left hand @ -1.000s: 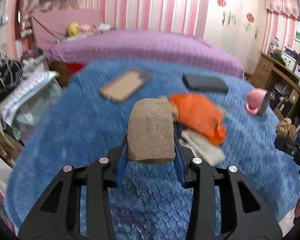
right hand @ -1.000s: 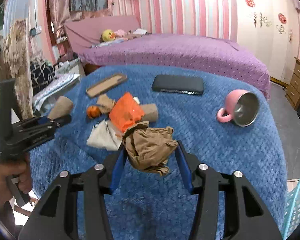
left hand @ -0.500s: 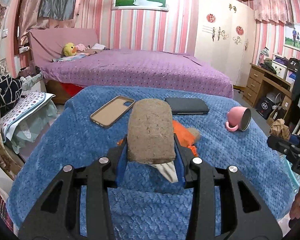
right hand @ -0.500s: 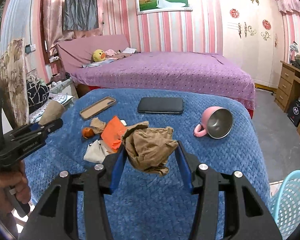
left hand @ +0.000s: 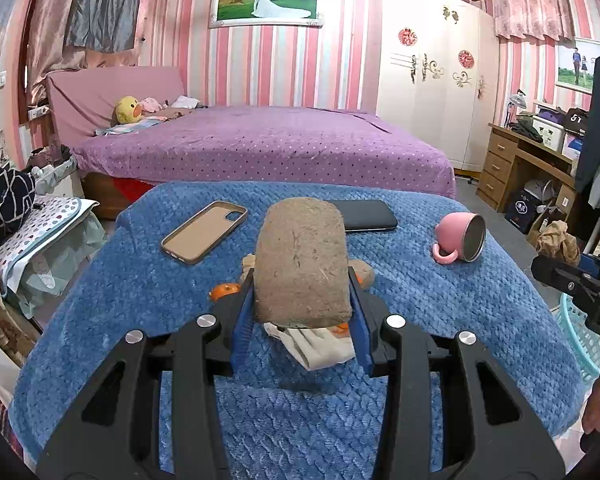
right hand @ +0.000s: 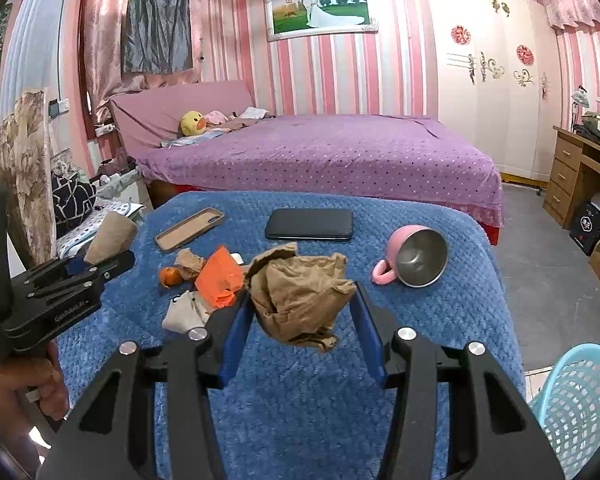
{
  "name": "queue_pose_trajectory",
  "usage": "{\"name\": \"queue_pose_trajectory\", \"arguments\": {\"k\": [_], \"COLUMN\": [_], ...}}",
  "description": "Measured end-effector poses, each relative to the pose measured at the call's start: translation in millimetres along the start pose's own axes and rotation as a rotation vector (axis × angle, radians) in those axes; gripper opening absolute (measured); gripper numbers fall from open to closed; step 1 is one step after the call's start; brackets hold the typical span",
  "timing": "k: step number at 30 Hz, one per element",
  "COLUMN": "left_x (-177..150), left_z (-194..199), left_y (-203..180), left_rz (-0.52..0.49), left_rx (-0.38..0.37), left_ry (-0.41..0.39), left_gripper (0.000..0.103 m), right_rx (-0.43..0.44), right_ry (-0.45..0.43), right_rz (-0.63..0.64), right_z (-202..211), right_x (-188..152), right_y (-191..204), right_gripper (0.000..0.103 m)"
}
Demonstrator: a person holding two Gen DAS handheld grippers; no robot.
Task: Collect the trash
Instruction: 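Lift and carry the brown paper and cardboard roll toward the light blue basket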
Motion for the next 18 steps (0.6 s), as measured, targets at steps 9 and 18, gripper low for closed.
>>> {"name": "queue_pose_trajectory", "arguments": {"k": [9,18], "left_x": [2.9,3.2], "left_z": [5.6,7.7], "left_y": [-15.7,-26.3], "left_rz": [-0.009,-0.020], "left_rx": [-0.025,-0.037], "left_ry": [-0.012,-0.017], "left_gripper": [0.040,0.040], "right_rx": [-0.020,-0.031], "right_ry": [-0.014,-0.021], "right_rz": [-0.009,-0.012], "right_z": [12.0,16.5], "right_x": [2.8,4.8], "right_y": [-13.7,-21.7], "right_gripper": [0.049,0.049]}}
Point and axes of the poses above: each gripper's, at about its wrist camera, not at the fingertips, and z roughly against the way its jaws point, y to its left, x to its top, the point moved 7 cm from there along -z, roughly the way its jaws point, and after that the axes turned 1 degree about x, right-handed, at the moved point
